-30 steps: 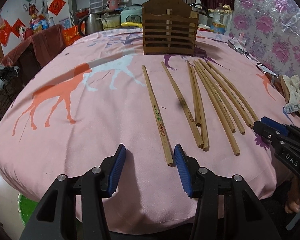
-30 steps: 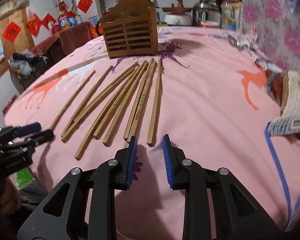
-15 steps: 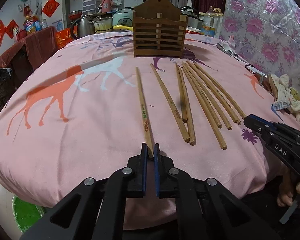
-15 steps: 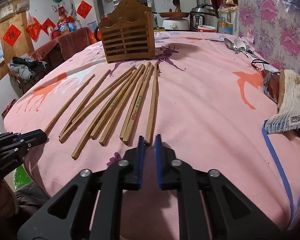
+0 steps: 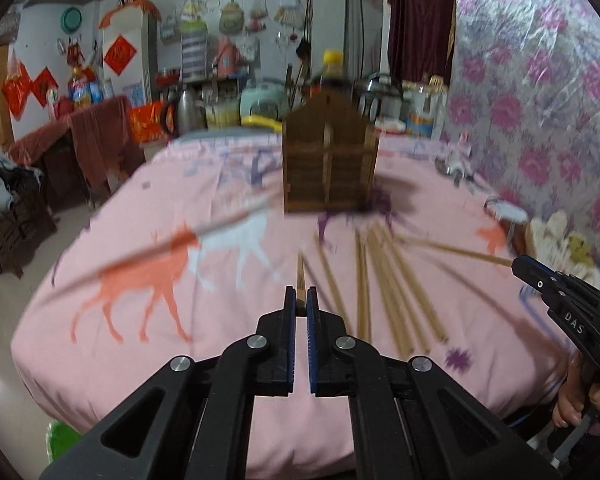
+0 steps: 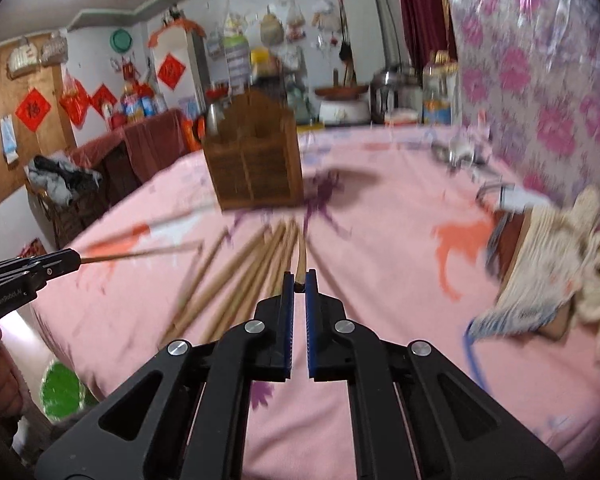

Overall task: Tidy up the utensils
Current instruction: 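Lift both held chopsticks and carry them to the wooden holder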

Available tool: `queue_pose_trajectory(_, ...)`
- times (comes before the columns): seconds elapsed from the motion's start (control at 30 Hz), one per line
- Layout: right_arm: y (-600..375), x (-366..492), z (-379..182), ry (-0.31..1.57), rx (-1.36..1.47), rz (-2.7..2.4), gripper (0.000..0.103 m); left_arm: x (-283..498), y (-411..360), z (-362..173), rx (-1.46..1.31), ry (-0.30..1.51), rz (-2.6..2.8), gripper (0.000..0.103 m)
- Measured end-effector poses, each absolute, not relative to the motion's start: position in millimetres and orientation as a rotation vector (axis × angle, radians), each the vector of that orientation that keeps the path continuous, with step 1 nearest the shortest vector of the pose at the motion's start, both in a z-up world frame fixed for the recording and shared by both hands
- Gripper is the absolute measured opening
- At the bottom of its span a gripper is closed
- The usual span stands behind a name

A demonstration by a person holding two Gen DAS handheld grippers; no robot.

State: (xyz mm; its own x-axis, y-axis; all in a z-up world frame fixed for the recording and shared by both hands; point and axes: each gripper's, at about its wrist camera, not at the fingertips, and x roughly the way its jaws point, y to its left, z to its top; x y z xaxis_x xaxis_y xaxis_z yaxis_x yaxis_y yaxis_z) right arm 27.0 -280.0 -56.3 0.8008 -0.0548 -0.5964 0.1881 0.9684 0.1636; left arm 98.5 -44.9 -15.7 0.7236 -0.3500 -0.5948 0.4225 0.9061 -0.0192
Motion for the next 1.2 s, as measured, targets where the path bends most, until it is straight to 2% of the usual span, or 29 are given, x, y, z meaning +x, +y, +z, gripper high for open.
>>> queue_pose_trajectory(0.2,-291,41,-13,0.555,0.238,-0.104,0.006,115,-54,30,0.087,0.599,-0.465,0.005)
queue_pose_trajectory(0.7,-300,103,21,0.56,0.258,-0.031,0.006,196,-78,94,0.048,0.623,-0.486,0.005)
queue_pose_trajectory(0.93,-306,158,51,0.523,0.277,0.021,0.006,234,-84,135,0.037,0.58,-0.485,0.005)
queue_pose_trajectory(1.2,-310,236,99,0.369,0.253,0.001,0.006,295,-97,173,-0.015,0.538,-0.473,0.005)
